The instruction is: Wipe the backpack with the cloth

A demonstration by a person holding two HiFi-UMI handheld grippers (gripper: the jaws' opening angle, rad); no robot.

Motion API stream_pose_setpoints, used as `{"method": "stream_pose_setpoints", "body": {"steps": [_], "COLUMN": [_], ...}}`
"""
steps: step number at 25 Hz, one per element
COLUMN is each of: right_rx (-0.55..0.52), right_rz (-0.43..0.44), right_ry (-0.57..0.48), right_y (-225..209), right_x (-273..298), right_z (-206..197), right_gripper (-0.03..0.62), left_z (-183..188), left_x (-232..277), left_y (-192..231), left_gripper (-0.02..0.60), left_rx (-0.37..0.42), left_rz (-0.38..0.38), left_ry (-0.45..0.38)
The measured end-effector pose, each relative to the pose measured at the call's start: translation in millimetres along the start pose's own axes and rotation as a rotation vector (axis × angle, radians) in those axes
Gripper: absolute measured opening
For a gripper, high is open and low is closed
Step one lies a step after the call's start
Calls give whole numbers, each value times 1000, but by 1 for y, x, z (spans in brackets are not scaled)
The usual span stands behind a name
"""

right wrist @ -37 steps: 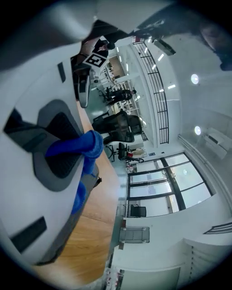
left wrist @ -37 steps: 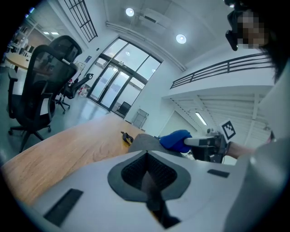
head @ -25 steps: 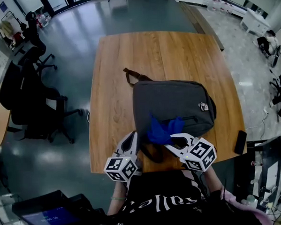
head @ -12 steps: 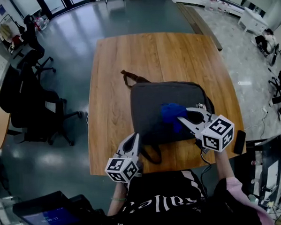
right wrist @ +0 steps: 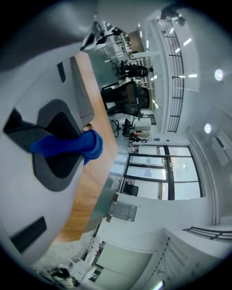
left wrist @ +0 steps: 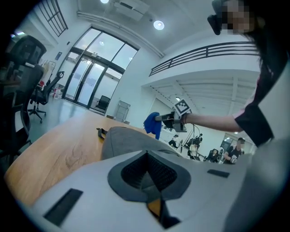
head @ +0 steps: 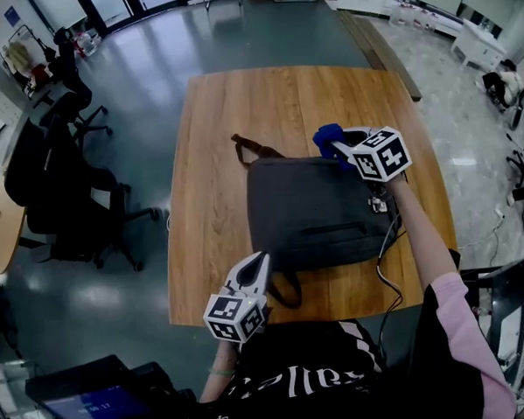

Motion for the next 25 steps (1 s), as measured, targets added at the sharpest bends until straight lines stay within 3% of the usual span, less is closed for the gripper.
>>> {"method": "stream_pose_setpoints", "body": {"steps": [4,8,19,25], "right_rx": [-90,-91,52,129], "right_rz": [6,66,202,242], "right_ry": [106,102,-16,-13], "right_y": [6,25,67,100], "right_x": [36,26,-78,-131], "right_z": [-15,-32,-97,-131], "right_gripper": [66,66,66,67], "left_z": [-1,1,-8,-5], "left_x": [4,3,20,36], "left_y": [-4,-6,-17,-28], "left_gripper": [-2,-2,-2,-2], "left_rx": [-4,-8,-14,-15], "left_rz": [2,15,52,37], "left_ry": [8,-1,0,7]}}
Point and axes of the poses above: the fingertips, and each gripper's own axes: x forward along the fingers, y to its left, z out of its top, the point moved 8 cm from there along -x, backward along the fingers, and after that the axes turned 14 degrees about -z, right-handed, at the moved point
